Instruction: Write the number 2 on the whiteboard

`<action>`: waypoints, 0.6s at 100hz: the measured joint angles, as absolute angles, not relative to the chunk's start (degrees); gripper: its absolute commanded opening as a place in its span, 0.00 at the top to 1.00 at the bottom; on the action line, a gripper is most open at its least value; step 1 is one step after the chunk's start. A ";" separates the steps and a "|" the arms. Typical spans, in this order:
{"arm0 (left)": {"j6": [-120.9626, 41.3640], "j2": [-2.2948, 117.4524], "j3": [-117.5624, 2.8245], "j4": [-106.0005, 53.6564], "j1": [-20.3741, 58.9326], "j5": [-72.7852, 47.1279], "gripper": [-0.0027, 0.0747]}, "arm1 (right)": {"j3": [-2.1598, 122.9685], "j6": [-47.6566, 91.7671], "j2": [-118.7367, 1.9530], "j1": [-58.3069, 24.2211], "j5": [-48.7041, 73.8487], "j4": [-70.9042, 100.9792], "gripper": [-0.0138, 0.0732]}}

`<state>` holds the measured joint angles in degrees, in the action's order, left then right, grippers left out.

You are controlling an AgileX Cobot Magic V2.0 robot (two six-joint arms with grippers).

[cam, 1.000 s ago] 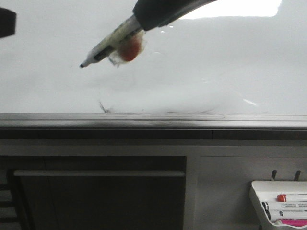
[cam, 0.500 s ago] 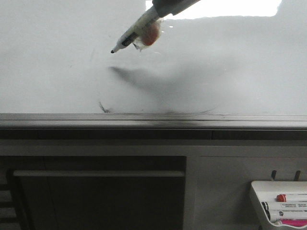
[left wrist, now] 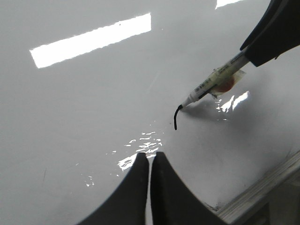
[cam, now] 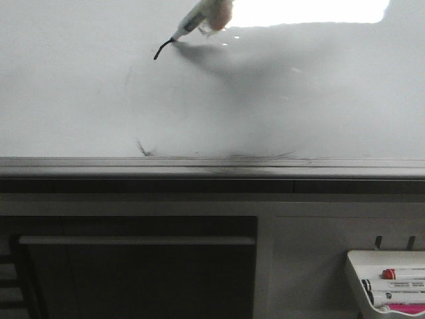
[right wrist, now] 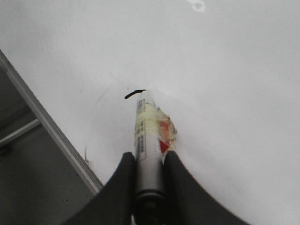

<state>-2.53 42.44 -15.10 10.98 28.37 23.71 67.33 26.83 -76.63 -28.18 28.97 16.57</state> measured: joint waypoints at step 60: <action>-2.42 42.44 -15.10 10.15 28.37 23.71 0.99 | 61.34 22.58 -80.76 -35.05 27.40 16.28 0.92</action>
